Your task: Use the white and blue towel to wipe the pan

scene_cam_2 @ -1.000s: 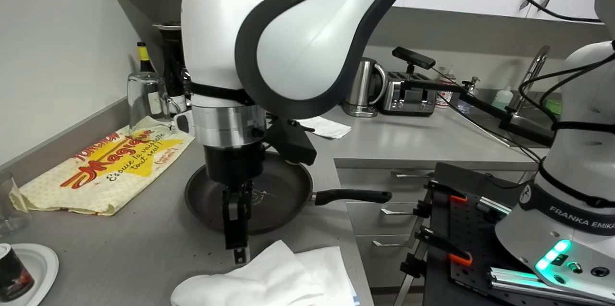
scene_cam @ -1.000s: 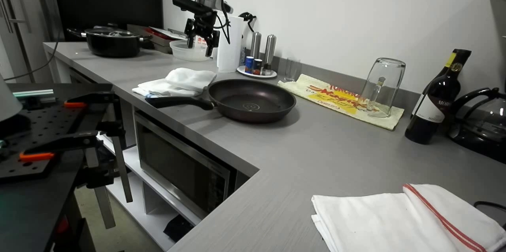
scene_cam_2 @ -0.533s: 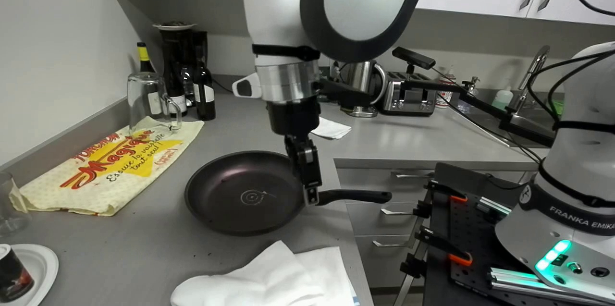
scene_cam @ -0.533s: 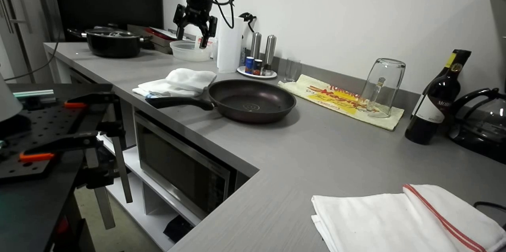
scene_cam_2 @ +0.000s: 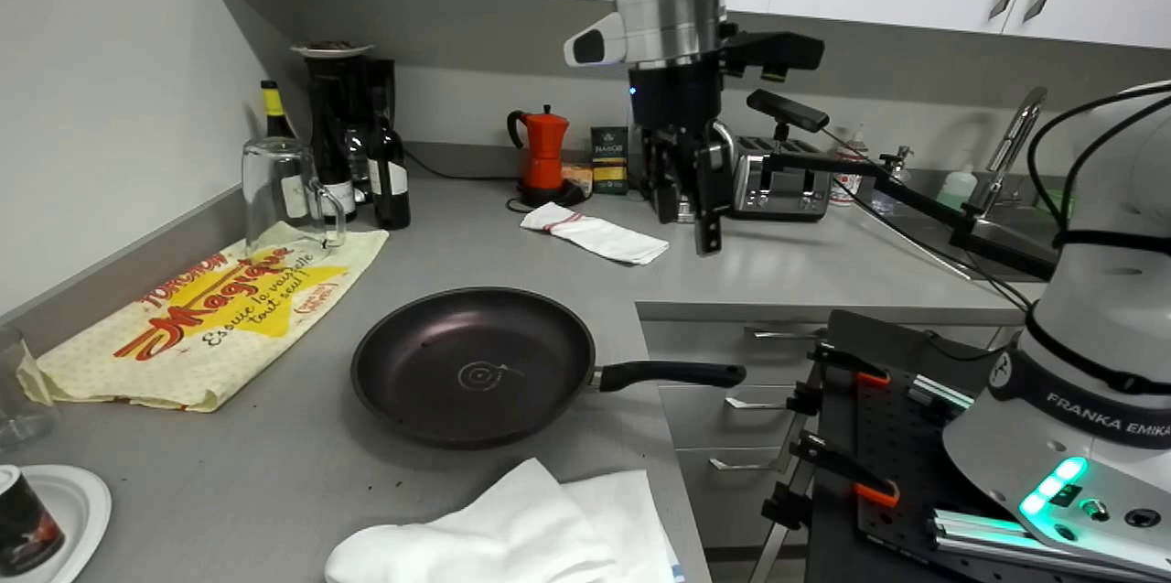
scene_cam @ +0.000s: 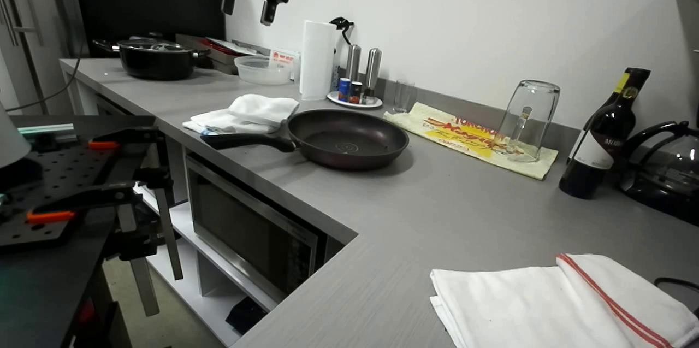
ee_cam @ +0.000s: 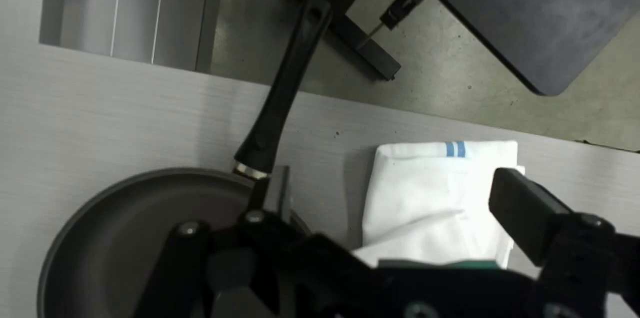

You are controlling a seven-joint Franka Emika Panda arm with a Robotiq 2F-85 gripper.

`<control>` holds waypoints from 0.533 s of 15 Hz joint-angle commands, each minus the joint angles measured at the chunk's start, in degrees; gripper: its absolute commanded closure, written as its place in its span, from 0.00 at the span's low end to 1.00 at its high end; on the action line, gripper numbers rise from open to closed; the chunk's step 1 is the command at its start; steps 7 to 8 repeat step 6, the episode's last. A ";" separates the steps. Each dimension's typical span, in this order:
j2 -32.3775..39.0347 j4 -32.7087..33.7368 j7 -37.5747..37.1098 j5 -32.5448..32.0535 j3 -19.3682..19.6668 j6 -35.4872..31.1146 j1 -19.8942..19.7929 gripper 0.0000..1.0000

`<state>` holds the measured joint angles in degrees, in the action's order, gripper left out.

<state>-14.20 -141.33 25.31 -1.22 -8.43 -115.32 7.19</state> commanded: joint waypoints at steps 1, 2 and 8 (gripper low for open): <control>-10.01 -6.21 2.35 -2.57 3.31 4.97 0.47 0.00; -11.98 -7.40 3.53 -3.57 4.06 5.60 0.73 0.00; -10.53 -6.51 2.10 -3.45 4.83 4.82 1.34 0.00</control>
